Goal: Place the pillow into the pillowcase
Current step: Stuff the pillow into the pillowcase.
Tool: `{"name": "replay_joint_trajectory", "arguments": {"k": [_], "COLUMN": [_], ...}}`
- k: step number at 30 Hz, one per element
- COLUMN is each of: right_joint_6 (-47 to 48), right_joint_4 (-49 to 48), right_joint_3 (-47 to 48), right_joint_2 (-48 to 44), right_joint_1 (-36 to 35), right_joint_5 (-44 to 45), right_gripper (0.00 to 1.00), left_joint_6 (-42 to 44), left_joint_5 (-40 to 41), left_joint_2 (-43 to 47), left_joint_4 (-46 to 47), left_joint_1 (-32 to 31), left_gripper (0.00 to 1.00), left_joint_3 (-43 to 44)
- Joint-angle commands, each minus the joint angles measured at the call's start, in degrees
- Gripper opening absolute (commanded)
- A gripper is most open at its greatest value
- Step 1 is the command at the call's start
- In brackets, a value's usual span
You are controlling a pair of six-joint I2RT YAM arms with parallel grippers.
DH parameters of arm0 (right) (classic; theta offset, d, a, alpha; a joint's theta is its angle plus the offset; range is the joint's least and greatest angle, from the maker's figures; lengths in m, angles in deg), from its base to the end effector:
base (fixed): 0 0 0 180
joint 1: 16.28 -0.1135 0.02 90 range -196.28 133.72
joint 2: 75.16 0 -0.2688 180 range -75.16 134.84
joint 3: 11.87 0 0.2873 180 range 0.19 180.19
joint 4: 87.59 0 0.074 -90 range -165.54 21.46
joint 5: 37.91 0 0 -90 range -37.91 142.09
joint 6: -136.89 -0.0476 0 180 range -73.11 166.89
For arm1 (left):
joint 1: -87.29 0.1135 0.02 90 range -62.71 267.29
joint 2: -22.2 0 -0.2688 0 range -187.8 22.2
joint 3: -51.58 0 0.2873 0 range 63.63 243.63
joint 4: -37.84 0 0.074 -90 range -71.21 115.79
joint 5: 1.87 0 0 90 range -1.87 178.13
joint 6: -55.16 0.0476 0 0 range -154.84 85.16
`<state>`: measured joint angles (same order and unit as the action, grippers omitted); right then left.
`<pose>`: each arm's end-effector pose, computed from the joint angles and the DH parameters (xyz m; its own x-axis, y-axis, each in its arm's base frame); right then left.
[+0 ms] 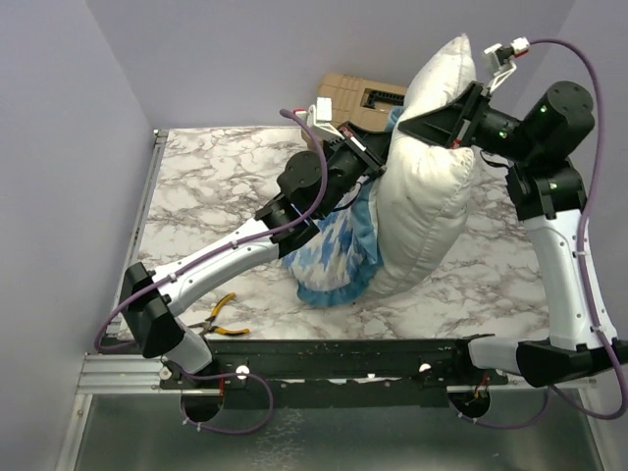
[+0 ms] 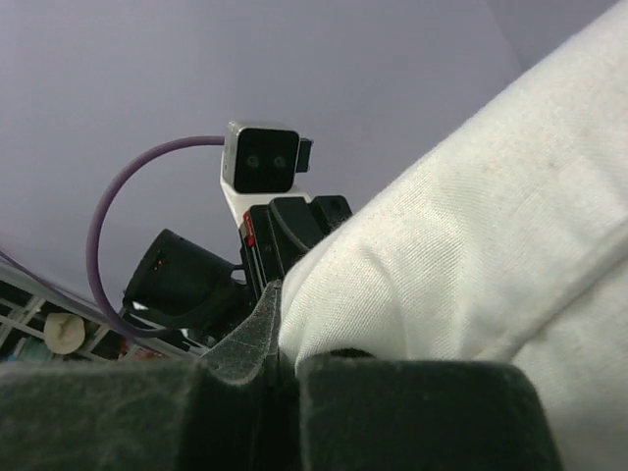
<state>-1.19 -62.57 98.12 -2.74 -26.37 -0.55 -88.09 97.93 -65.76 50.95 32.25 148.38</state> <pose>0.2562 0.0840 0.5673 -0.5045 0.3688 -0.7806 -0.7405 0.2800 0.6109 0.2395 -0.3285 0.4715 -0.4465 -0.7394 -0.5040 0.6007 0.1698 -0.7812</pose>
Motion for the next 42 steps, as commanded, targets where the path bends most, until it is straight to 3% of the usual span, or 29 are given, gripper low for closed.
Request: {"name": "replay_joint_trajectory", "arguments": {"k": [1, 4, 9, 16, 19, 22, 27, 30, 34, 37, 42], "right_joint_6": [-1.08, -0.23, 8.72, 17.84, 20.54, 20.43, 13.82, 10.05, 10.60, 11.92, 10.53], "right_joint_4": [-15.05, -13.36, 2.02, 16.16, 17.01, 17.58, 13.41, 8.75, 7.52, 8.45, 9.87], "right_joint_3": [0.84, 2.55, 12.06, 24.34, 24.88, 25.05, 18.72, 11.39, 4.47, 3.08, 5.45], "right_joint_2": [1.29, 1.84, 2.24, 1.66, 0.79, 2.63, 8.21, 10.57, 15.40, 20.76, 29.87], "right_joint_1": [-2.12, -2.65, -2.60, -2.65, -2.58, -2.55, -2.68, -4.65, -12.40, -19.24, -27.35], "right_joint_5": [1.45, 1.63, 7.50, 21.71, 24.07, 19.66, 4.01, -1.30, -1.19, -1.22, -1.18], "right_gripper": [0.00, 0.00, 0.00, 0.00, 0.00, 0.00, 0.00, 0.00, 0.00, 0.00, 0.02], "left_joint_6": [0.01, -1.88, -5.86, -8.46, -11.88, -10.65, -2.49, -0.92, -4.89, -3.64, -2.85], "left_joint_5": [-8.72, -12.85, -18.96, -22.73, -24.52, -24.12, -14.81, -3.89, 10.88, 16.84, 29.86], "left_joint_2": [-0.45, -4.92, -16.19, -34.29, -37.85, -33.07, -14.68, -1.81, 13.94, 23.84, 38.72], "left_joint_4": [-2.70, -2.75, -2.13, -0.34, 3.93, 6.24, 7.14, 6.84, 0.98, -11.58, -34.01], "left_joint_1": [-3.91, -3.93, -5.47, -9.40, -9.45, -9.21, -9.03, -9.03, -9.10, -9.06, -8.90], "left_gripper": [0.00, 0.00, 0.00, 0.00, 0.00, 0.00, 0.00, 0.00, 0.18, 0.35, 0.54], "left_joint_3": [-0.06, 4.85, 17.64, 44.87, 47.26, 38.20, 6.49, -13.06, -33.15, -37.81, -37.74]}}
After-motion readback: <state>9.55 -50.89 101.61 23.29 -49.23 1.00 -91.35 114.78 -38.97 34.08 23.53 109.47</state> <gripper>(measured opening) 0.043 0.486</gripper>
